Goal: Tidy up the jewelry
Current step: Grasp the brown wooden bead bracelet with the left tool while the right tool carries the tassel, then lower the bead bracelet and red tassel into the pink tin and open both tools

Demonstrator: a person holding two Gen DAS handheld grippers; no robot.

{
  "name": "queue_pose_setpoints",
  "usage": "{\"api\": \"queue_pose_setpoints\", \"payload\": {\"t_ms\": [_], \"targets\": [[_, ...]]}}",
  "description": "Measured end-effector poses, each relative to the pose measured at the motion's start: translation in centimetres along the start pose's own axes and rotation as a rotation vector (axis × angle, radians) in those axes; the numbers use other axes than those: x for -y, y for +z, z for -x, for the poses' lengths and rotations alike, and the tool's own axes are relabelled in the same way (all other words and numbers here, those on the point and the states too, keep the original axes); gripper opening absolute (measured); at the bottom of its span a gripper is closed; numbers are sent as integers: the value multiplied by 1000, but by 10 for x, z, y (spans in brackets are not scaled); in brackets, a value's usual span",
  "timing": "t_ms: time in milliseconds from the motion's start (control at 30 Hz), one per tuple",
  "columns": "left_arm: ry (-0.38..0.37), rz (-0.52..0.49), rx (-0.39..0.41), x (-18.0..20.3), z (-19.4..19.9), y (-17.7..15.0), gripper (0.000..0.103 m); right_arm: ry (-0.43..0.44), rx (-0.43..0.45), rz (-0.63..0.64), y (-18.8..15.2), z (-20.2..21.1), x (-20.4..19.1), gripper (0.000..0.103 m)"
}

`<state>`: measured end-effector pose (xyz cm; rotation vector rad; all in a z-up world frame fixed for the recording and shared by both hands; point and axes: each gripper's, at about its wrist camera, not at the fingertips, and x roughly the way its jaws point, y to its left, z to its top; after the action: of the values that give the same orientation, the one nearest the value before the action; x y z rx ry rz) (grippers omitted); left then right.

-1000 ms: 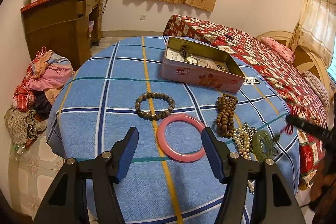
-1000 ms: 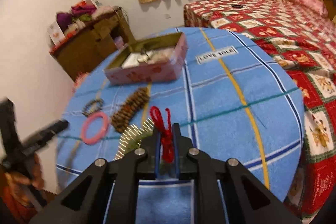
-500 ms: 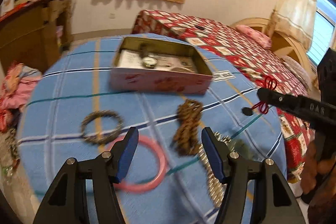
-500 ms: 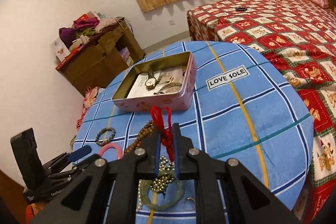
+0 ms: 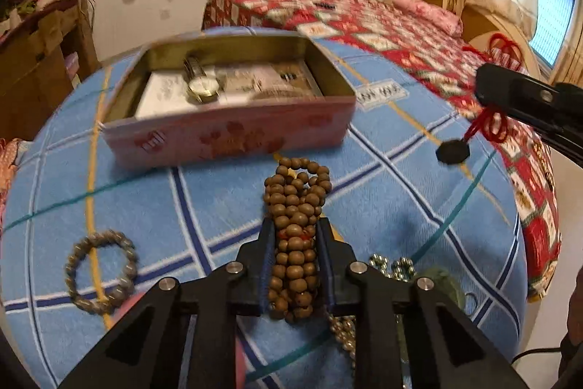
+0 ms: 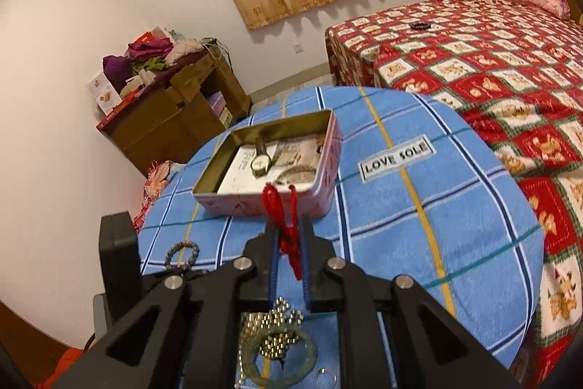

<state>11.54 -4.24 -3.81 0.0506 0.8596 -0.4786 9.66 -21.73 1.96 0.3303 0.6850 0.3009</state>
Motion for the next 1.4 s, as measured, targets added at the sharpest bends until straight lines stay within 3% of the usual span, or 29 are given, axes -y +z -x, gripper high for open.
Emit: {"api": "queue_pose_setpoints", "payload": {"t_ms": [200, 367, 567, 767, 867, 900, 967, 1000, 1033, 1233, 1400], "targets": [[-41, 27, 147, -14, 50, 26, 22, 37, 23, 15, 27, -11, -6, 14], [3, 49, 229, -42, 61, 68, 22, 88, 46, 33, 64, -35, -15, 14], [86, 63, 185, -65, 15, 95, 22, 103, 15, 47, 88, -92, -13, 14], [135, 92, 95, -78, -28, 94, 22, 73, -114, 33, 90, -157, 1, 14], [160, 85, 88, -80, -36, 93, 22, 33, -152, 40, 86, -173, 6, 19], [172, 73, 84, -80, -39, 93, 25, 32, -163, 33, 86, -175, 9, 25], [208, 62, 79, -80, -40, 95, 45, 29, -160, 17, 86, -173, 14, 44], [222, 62, 83, -81, -39, 97, 54, 21, -148, 11, 85, -169, 15, 62], [225, 66, 94, -82, -35, 98, 56, 21, -123, 6, 85, -162, 15, 71], [213, 135, 159, -93, 7, 85, 60, 14, -10, -10, 87, -107, 8, 71], [265, 166, 201, -88, 45, 50, 60, -33, 19, 37, 64, -65, -9, 73]]}}
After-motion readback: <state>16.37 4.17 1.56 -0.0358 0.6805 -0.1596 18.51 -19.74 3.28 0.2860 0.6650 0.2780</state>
